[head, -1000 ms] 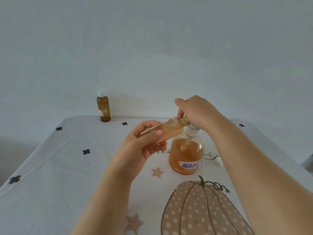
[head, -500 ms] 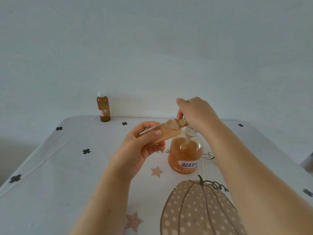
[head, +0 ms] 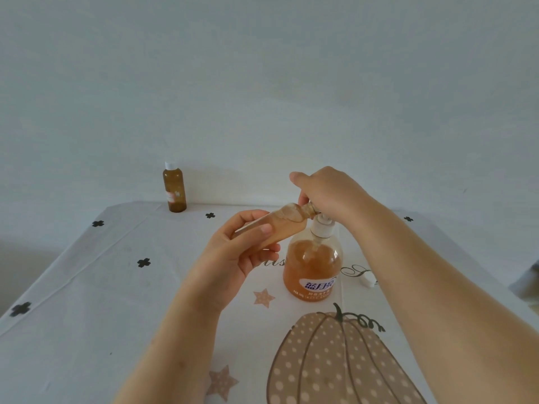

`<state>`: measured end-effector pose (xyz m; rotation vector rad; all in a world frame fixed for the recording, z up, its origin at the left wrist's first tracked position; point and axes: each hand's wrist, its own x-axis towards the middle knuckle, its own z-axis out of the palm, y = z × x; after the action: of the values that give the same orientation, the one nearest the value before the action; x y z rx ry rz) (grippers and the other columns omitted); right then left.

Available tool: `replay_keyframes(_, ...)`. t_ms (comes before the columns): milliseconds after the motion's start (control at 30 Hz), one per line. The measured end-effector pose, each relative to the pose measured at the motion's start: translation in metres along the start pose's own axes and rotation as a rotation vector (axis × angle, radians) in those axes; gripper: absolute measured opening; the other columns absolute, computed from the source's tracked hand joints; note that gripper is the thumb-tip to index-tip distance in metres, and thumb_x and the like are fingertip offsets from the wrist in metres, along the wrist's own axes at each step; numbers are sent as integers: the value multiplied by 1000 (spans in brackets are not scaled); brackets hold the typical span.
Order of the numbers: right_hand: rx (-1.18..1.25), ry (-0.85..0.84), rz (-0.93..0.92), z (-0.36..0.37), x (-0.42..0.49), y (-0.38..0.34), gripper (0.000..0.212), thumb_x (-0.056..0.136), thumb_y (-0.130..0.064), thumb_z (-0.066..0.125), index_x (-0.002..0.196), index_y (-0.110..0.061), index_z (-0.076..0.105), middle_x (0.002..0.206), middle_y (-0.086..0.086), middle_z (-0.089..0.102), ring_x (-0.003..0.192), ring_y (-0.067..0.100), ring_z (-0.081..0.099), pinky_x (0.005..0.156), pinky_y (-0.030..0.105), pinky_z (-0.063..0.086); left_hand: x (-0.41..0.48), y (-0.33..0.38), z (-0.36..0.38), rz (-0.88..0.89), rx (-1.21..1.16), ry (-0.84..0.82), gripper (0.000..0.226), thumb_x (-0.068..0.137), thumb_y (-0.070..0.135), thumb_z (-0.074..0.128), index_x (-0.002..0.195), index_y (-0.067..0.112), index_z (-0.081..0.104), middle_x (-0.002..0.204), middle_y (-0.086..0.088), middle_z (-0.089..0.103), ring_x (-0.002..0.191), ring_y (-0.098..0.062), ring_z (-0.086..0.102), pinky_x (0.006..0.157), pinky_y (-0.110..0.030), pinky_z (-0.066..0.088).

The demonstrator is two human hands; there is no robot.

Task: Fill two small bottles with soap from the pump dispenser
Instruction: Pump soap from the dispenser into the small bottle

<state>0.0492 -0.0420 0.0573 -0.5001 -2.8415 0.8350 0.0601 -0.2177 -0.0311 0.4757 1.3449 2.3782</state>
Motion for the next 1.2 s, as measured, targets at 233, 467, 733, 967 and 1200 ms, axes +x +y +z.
replay_keyframes(233, 28, 21, -37, 2, 1, 5, 52, 101, -49, 40, 83, -12, 72, 66, -2, 60, 65, 19, 58, 62, 32, 40, 1, 0, -3, -6, 22, -17, 26, 75, 10, 69, 102, 9, 67, 91, -10, 70, 73, -23, 67, 65, -27, 56)
replay_keyframes(467, 75, 54, -70, 13, 3, 13, 53, 103, -44, 42, 70, -13, 70, 52, -8, 55, 57, 15, 53, 54, 30, 33, 4, -2, -8, 5, 32, 6, 24, 73, 7, 69, 97, 10, 68, 88, -10, 69, 69, -24, 65, 64, -28, 56)
replay_keyframes(733, 105, 52, -49, 12, 0, 11, 53, 101, -50, 44, 72, -14, 71, 54, -4, 52, 58, 16, 53, 56, 31, 35, 3, -2, -8, -3, 35, 11, 25, 73, 8, 70, 98, 10, 68, 90, -10, 70, 72, -24, 66, 65, -28, 56)
replay_keyframes(967, 82, 70, -20, 7, -3, 5, 49, 99, -47, 45, 84, -11, 74, 62, -1, 58, 63, 20, 57, 61, 31, 40, 0, 0, -3, -5, 29, 2, 31, 76, 11, 69, 107, 7, 65, 92, -10, 70, 74, -22, 68, 67, -27, 57)
replay_keyframes(1200, 22, 52, -45, -6, -6, -1, 49, 102, -45, 44, 73, -15, 70, 60, -2, 58, 60, 21, 60, 64, 31, 46, -3, 1, 1, 10, 17, -6, 30, 77, 13, 69, 106, 7, 65, 91, -9, 70, 74, -22, 67, 66, -27, 57)
